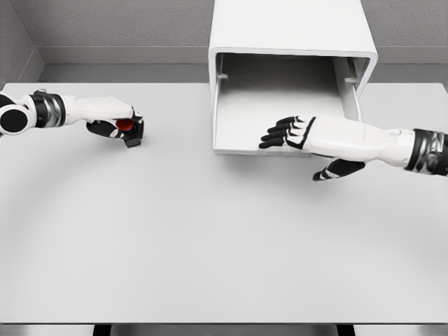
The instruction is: Slide open multi-storey tabletop storage cabinets and put open load switch and slide close multi-storey tabletop storage cabinets
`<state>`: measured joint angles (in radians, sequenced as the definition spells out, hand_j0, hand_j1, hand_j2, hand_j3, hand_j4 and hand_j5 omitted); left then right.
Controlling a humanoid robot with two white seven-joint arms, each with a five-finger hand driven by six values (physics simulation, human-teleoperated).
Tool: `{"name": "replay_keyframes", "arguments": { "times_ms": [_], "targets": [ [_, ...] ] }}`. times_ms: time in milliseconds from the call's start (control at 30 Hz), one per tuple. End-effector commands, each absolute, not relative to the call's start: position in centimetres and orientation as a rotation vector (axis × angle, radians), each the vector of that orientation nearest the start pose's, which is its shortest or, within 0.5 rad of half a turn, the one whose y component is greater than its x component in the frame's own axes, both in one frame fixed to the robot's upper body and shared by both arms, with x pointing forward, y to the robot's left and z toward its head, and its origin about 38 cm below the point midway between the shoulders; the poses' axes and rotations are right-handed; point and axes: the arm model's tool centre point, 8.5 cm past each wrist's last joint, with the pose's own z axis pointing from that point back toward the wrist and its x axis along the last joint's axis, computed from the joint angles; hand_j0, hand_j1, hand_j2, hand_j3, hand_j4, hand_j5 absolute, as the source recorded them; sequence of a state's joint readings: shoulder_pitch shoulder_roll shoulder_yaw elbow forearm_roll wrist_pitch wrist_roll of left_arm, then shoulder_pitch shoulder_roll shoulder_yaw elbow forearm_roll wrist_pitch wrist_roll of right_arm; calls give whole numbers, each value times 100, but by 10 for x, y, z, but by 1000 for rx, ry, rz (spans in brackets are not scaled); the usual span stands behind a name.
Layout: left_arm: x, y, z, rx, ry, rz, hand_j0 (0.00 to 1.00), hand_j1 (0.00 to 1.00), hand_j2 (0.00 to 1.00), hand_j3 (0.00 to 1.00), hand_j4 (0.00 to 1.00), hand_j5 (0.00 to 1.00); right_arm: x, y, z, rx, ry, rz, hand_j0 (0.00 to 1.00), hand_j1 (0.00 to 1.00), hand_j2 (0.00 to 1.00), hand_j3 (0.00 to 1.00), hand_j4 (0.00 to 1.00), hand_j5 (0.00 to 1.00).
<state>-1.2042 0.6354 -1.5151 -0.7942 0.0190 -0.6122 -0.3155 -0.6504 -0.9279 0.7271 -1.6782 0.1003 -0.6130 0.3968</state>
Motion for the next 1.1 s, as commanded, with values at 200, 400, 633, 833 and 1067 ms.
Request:
{"name": "replay_keyframes", "arguments": {
  "times_ms": [200,400,633,833,1067],
  "targets": [
    [531,297,190,285,-1220,-1951,38,38,38,38,38,38,387,-266,255,173,2420,-2696,100,100,100,100,100,100],
    [525,283,202,258,-1269,-1986,38,38,38,38,38,38,387,-264,251,157,2432,-2693,100,100,100,100,100,100],
    [512,273,220,227,-1330,-2033,38,38,38,38,38,38,405,-283,236,220,2482,-2758,100,100,100,100,100,100],
    [499,281,233,222,-1354,-2050,38,38,38,38,38,38,404,-276,231,193,2481,-2756,100,100,100,100,100,100],
    [482,271,245,186,-1403,-2095,38,38,38,38,38,38,393,-272,240,180,2420,-2752,100,100,100,100,100,100]
  ]
}}
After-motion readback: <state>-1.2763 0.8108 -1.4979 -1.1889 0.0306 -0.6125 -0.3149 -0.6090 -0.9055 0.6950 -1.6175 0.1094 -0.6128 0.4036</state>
